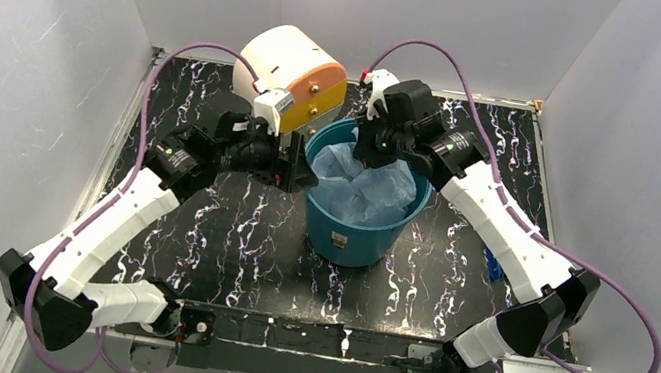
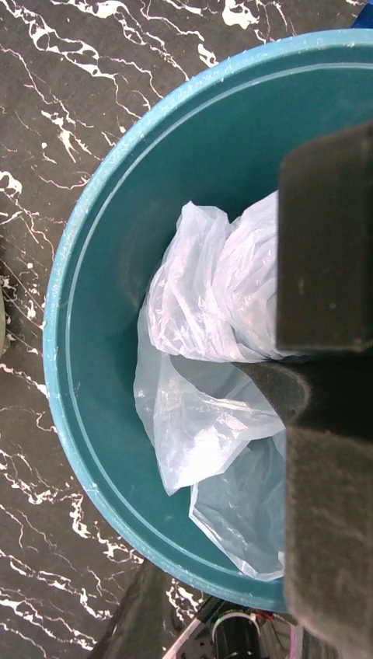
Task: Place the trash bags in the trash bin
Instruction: Move the trash bin to the center of the board, then place the trash bag in the trash bin.
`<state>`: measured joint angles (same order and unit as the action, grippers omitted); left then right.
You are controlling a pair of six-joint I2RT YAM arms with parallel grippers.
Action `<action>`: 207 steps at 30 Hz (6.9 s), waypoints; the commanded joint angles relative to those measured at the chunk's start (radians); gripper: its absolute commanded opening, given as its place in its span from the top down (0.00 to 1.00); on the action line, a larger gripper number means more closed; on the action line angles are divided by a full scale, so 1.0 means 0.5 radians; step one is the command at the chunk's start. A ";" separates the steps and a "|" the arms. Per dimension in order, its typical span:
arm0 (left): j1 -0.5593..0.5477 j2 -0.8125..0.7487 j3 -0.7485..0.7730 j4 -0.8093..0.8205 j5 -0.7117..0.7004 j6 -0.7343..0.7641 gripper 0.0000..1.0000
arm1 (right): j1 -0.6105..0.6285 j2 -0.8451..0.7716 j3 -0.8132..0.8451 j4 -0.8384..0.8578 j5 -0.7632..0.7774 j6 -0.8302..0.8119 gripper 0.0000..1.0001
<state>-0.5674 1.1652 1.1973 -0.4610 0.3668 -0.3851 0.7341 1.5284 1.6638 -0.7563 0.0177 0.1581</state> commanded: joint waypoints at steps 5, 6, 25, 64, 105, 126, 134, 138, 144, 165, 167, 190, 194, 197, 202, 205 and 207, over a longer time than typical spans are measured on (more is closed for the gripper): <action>0.003 -0.160 0.181 -0.067 -0.236 0.055 0.15 | -0.005 -0.041 -0.005 0.015 -0.144 0.037 1.00; 0.003 -0.166 0.200 -0.051 -0.244 0.068 0.14 | -0.005 -0.043 0.013 -0.003 -0.139 0.036 1.00; 0.003 0.043 0.410 0.330 0.495 0.759 0.10 | -0.009 -0.596 -0.366 0.488 -0.132 0.359 0.95; -0.364 0.420 0.676 0.010 -0.187 1.166 0.46 | -0.034 -0.638 -0.415 0.691 -0.214 0.518 0.93; -0.365 0.050 0.394 0.243 0.085 0.619 0.36 | -0.414 -0.424 -0.500 1.078 -1.257 1.006 0.98; -0.364 0.204 0.240 0.715 0.030 0.242 0.78 | -0.414 -0.524 -0.603 1.159 -1.170 1.068 0.90; -0.364 0.109 0.209 0.601 -0.150 0.288 1.00 | -0.419 -0.594 -0.605 1.021 -0.983 0.965 0.66; -0.360 0.055 0.172 0.581 -0.318 0.283 1.00 | -0.421 -0.602 -0.583 0.961 -0.993 0.935 0.57; -0.361 0.044 0.169 0.606 -0.278 0.306 0.94 | -0.422 -0.613 -0.557 0.911 -0.976 0.882 0.64; -0.360 0.168 0.362 0.588 0.292 0.320 0.38 | -0.434 -0.588 -0.654 1.251 -1.209 1.109 0.93; -0.361 0.211 0.405 0.537 0.303 0.315 0.38 | -0.434 -0.598 -0.655 1.255 -1.206 1.108 0.93; -0.188 0.321 0.542 0.449 0.549 0.077 0.39 | -0.444 -0.620 -0.689 1.374 -1.256 1.131 0.90; -0.172 0.351 0.522 0.493 0.595 0.061 0.47 | -0.446 -0.638 -0.708 1.418 -1.247 1.148 0.90; -0.170 0.319 0.462 0.607 0.609 0.024 0.60 | -0.444 -0.641 -0.708 1.360 -1.197 1.127 0.90; -0.121 0.253 0.421 0.581 0.414 0.045 0.99 | -0.446 -0.659 -0.681 1.202 -1.058 1.066 0.84; -0.089 0.210 0.400 0.525 0.298 0.087 1.00 | -0.447 -0.671 -0.613 1.002 -0.829 0.971 0.74; -0.066 0.173 0.376 0.474 0.157 0.109 1.00 | -0.450 -0.692 -0.553 0.845 -0.674 0.863 0.75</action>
<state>-0.6220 1.3228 1.3968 -0.2008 0.5560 -0.3588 0.5167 1.2243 1.3128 -0.2245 -0.4656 0.6842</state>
